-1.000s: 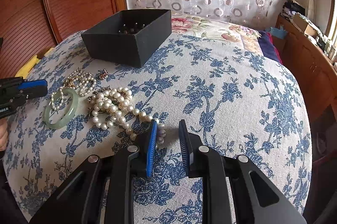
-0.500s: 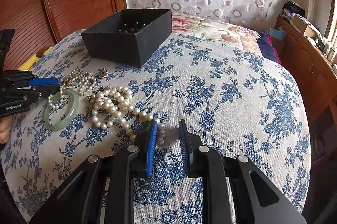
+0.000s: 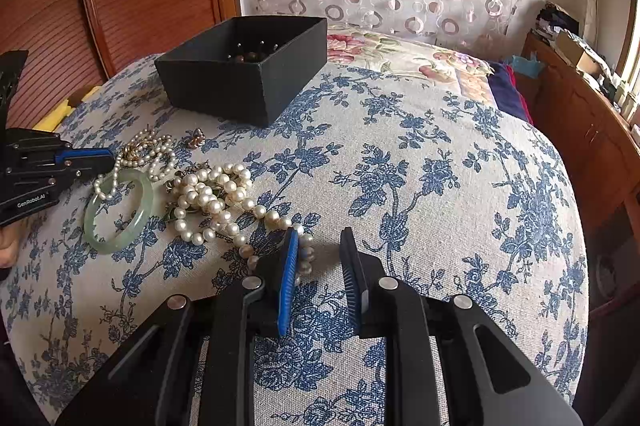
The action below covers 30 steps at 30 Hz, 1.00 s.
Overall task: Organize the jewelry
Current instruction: 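Move the left tool to the pearl necklace and close on it, then lift the pearl necklace with the left tool while the right tool grasps a long bead strand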
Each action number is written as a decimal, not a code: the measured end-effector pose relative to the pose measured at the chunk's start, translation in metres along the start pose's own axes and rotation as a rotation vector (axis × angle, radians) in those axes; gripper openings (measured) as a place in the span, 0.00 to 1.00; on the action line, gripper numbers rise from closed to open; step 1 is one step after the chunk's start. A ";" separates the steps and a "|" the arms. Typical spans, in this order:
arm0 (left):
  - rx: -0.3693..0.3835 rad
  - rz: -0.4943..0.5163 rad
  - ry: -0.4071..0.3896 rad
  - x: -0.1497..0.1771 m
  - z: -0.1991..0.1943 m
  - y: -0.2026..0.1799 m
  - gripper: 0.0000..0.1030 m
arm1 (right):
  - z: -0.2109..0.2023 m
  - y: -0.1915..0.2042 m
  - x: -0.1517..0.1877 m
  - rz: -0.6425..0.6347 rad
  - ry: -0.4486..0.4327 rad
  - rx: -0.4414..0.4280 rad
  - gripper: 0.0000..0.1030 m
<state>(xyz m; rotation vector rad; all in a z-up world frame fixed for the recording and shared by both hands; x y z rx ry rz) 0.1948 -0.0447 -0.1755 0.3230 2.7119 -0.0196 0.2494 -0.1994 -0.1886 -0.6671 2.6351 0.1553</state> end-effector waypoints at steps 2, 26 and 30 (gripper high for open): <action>0.014 -0.017 -0.022 0.000 -0.008 0.003 0.04 | 0.000 0.000 0.000 0.000 0.000 0.001 0.24; 0.051 -0.059 -0.261 -0.013 -0.121 0.006 0.04 | 0.001 0.000 0.000 0.000 0.001 -0.007 0.25; 0.039 -0.062 -0.283 -0.017 -0.132 0.012 0.04 | 0.001 0.000 0.000 0.002 0.001 -0.011 0.25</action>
Point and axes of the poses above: each gripper's, at about its wrist camera, not at the fingertips, and z roughly the way its jaws point, y to its left, x to its underside, the point moved 10 cm from there along z, roughly the way its jaws point, and after that the axes turned 15 degrees about y, right-handed, at the moved point
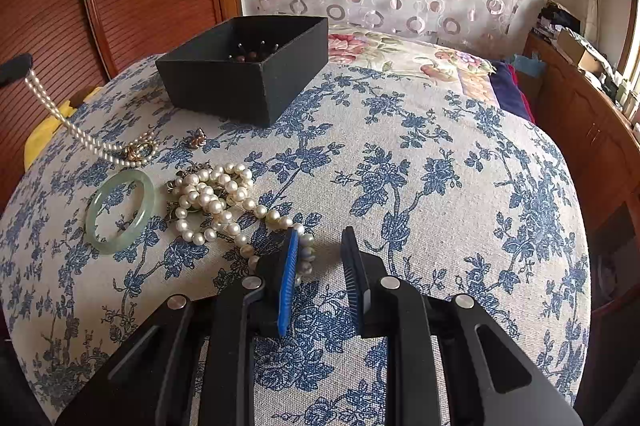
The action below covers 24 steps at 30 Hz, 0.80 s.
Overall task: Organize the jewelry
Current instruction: 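Lift the pearl necklace with the left tool while the right tool grasps a long bead strand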
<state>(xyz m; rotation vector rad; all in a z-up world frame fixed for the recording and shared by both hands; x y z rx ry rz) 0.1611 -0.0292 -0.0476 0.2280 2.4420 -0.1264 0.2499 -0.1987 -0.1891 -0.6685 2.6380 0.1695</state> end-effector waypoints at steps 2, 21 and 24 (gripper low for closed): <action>-0.004 -0.001 -0.012 -0.005 -0.005 0.002 0.04 | 0.000 0.000 0.000 0.002 0.001 -0.004 0.25; -0.028 0.036 -0.117 -0.055 -0.042 0.000 0.04 | -0.075 0.046 -0.035 -0.088 -0.131 -0.049 0.08; -0.029 0.041 -0.130 -0.061 -0.047 -0.001 0.04 | -0.101 0.055 -0.048 -0.112 -0.180 -0.050 0.08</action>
Point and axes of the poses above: each gripper's, at about its wrist camera, not at the fingertips, and z roughly the way its jaws point, y to its left, x to its underside, the point moved 10 cm from there along z, roughly the way its jaws point, and after that the axes turned 15 degrees about y, right-handed, at the moved point
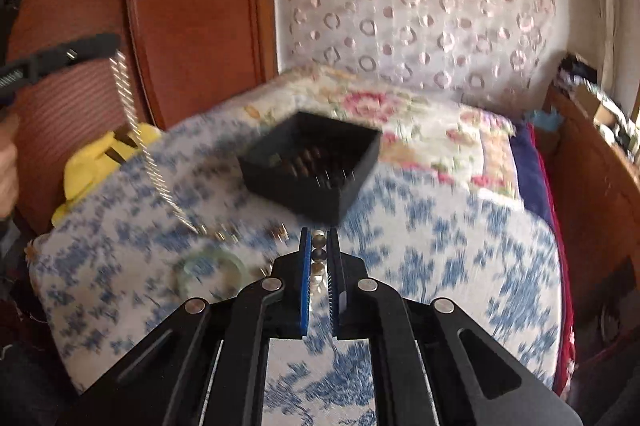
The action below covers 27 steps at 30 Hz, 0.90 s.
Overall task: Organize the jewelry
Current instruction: 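Lift the pearl necklace with the left tool while the right tool grasps a long bead strand, then carry both necklaces over the black box and open both tools to drop them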
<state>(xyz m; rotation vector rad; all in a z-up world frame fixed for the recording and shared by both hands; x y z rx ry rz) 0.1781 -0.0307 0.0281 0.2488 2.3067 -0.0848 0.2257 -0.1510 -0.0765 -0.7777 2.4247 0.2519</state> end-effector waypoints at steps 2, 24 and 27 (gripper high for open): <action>0.001 0.004 -0.008 -0.004 -0.002 -0.001 0.04 | -0.015 0.005 -0.011 -0.015 -0.032 0.001 0.08; 0.066 0.009 -0.047 -0.068 0.008 -0.006 0.04 | -0.091 -0.013 -0.108 -0.059 -0.167 0.006 0.08; 0.068 0.007 -0.054 -0.084 0.009 -0.003 0.04 | -0.099 -0.021 -0.123 -0.057 -0.188 0.001 0.08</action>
Point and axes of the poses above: each gripper's, at about its wrist camera, not at the fingertips, and z roughly the way its jaws point, y to its left, x to its underside, the point moved 10 cm from there along z, roughly the way its jaws point, and after that the axes turned 15 degrees about y, right-handed, at the moved point
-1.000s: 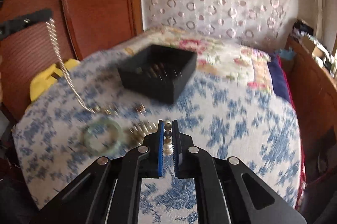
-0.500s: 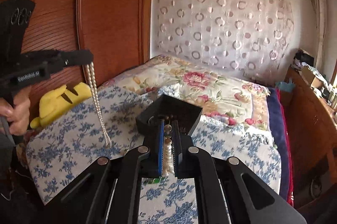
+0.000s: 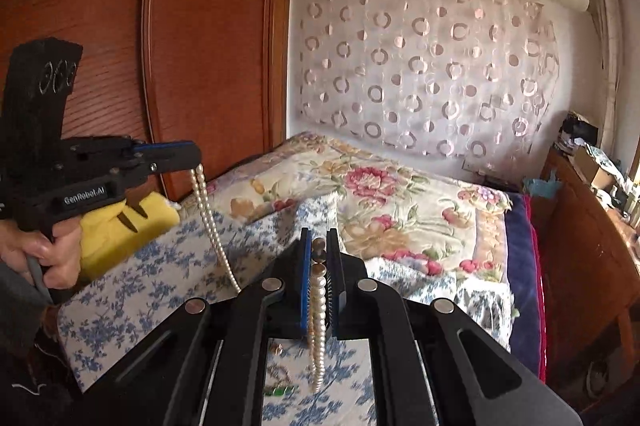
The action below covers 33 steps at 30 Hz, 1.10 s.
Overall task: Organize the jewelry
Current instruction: 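Carry both necklaces over the black box and open both tools to drop them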
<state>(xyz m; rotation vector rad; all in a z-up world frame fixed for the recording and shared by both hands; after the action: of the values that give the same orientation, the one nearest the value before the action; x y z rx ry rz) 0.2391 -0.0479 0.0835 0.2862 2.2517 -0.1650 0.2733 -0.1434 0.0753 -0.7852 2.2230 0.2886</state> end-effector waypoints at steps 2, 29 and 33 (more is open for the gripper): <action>-0.002 0.001 -0.001 -0.009 0.003 0.001 0.04 | -0.003 -0.007 -0.011 0.004 -0.016 -0.007 0.08; 0.020 -0.050 0.134 -0.011 0.109 0.026 0.04 | 0.059 -0.037 -0.079 -0.033 0.003 -0.061 0.08; 0.014 -0.052 0.153 -0.004 0.118 0.029 0.04 | 0.076 -0.037 -0.076 -0.023 0.023 -0.065 0.08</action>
<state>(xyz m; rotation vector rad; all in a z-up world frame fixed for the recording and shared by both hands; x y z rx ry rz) 0.3363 -0.0455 0.0111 0.2551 2.4117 -0.1926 0.3803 -0.1062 0.0786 -0.8520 2.2340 0.3440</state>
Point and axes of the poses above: each gripper's, at about its wrist camera, not at the fingertips, and z roughly the way its jaws point, y to its left, x to its underside, the point moved 10 cm from there along z, roughly the way its jaws point, and after that the axes turned 15 degrees about y, right-handed, at the moved point
